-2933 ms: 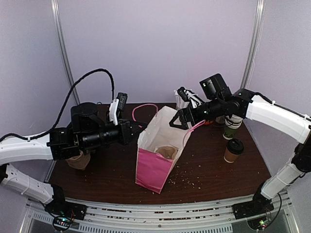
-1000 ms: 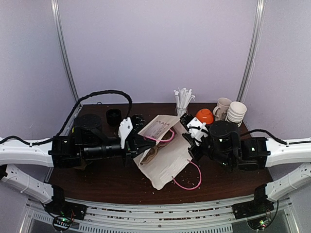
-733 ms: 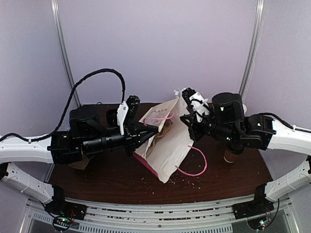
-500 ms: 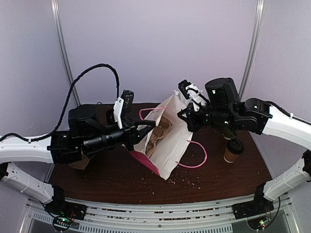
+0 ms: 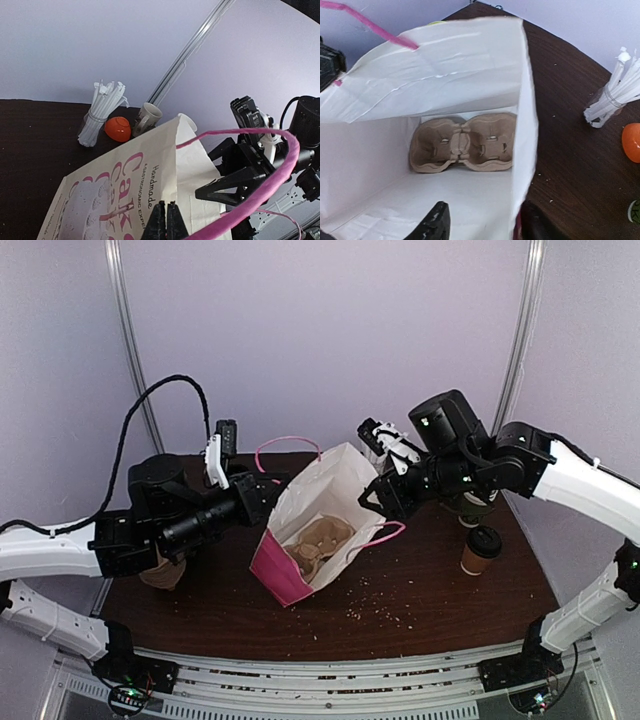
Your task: Pack the takeout coffee
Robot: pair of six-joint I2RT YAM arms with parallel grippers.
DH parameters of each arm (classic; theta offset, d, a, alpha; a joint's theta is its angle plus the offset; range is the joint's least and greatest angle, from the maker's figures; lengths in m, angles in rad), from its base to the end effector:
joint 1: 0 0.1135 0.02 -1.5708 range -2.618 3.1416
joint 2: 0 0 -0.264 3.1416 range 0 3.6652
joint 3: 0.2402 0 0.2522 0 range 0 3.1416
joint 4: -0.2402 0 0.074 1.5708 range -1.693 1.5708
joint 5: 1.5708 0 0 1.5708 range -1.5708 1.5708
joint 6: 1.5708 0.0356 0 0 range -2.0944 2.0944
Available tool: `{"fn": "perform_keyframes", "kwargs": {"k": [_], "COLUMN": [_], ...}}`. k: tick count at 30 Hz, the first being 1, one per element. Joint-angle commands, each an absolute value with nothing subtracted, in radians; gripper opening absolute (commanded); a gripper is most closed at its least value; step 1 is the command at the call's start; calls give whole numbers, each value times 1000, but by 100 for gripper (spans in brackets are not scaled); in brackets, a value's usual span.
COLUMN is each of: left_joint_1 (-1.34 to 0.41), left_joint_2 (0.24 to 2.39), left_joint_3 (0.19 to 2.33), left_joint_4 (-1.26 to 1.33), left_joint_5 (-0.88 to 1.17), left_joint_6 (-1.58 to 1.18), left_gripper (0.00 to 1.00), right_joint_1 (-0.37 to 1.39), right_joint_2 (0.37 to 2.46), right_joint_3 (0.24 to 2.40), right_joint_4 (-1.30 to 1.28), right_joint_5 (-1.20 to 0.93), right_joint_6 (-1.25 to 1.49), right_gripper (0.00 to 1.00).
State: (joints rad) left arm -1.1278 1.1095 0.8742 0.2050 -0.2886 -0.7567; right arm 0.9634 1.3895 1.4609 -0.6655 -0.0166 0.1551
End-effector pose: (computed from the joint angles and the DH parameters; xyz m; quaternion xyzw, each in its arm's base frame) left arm 0.1218 -0.2331 0.3479 0.0326 0.7166 -0.4967 0.4886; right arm 0.1726 0.2494 0.3891 -0.3508 0.8104 0.2551 0.3938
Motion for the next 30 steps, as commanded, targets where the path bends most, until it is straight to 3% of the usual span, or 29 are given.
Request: {"fn": "perform_keyframes", "kwargs": {"k": [1,5,8,12,17,22,30], "left_joint_1": [-1113,-1095,-1077,-1054,-1045,-1045,-1045], "left_joint_2": [1100,1085,1065,1030,986,957,932], "left_joint_3": [842,811,783,738,712,688,653], "left_joint_4": [224,216,210,218,220,229,234], "left_joint_5": [-331,-328,-331,-339,-355,-356,-352], "left_joint_6": [-817,-843,-881,-935,-926,-889,-833], "left_gripper": [0,0,0,0,0,0,0], "right_joint_1": [958,937,903,852,738,659,551], "right_joint_2": [1404,1389,1384,1373,1351,1317,1169], "right_joint_3": [1503,1531,1581,1626,1604,1480,1222], "right_joint_4": [-740,-750,-770,-785,-856,-947,-892], "right_joint_5": [-64,-92,-122,-102,75,226,229], "right_joint_6": [176,204,216,233,314,375,497], "right_gripper": [63,82,89,91,91,92,100]}}
